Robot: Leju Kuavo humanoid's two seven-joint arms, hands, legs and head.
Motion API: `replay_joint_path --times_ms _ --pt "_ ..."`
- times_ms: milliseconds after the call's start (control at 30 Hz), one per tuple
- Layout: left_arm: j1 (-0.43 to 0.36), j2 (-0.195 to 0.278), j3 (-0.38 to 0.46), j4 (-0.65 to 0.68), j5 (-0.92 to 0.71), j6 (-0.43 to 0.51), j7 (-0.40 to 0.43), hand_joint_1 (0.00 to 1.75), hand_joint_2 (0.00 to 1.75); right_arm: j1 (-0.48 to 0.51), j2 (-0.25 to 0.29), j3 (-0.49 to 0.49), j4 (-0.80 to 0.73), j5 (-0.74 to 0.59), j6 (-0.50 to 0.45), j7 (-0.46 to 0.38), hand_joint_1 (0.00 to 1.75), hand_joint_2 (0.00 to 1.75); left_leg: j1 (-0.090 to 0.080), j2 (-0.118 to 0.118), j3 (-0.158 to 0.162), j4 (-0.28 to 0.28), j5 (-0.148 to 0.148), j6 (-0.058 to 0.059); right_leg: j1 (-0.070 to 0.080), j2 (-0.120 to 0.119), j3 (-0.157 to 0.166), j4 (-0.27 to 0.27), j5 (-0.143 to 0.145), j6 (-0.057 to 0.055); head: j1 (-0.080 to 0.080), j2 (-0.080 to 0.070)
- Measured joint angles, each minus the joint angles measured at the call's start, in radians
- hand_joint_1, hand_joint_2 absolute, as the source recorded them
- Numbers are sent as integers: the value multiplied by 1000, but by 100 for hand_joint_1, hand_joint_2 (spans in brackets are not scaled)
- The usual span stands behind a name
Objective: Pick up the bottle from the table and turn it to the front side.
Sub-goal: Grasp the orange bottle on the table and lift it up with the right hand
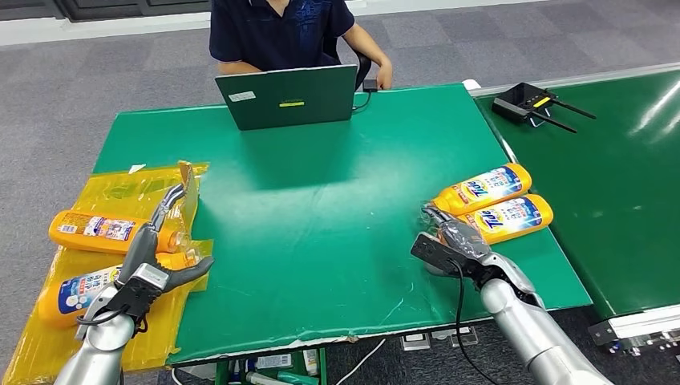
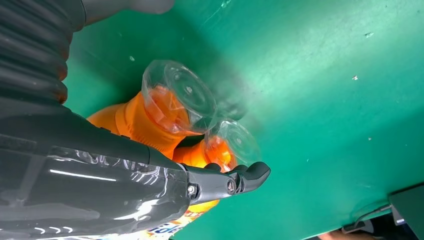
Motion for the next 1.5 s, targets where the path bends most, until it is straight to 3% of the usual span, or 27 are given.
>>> replay_joint_path --times_ms 800,1500 --pt "-5 -4 2 1 -7 -7 0 0 175 1 1 0 10 0 -13 21 0 175 0 0 0 0 0 0 0 0 0 0 0 0 0 0" --pt "3 -4 3 1 -7 -9 0 0 175 21 -40 -20 10 8 -26 34 0 175 0 0 1 0 0 0 0 0 1 0 0 0 0 0"
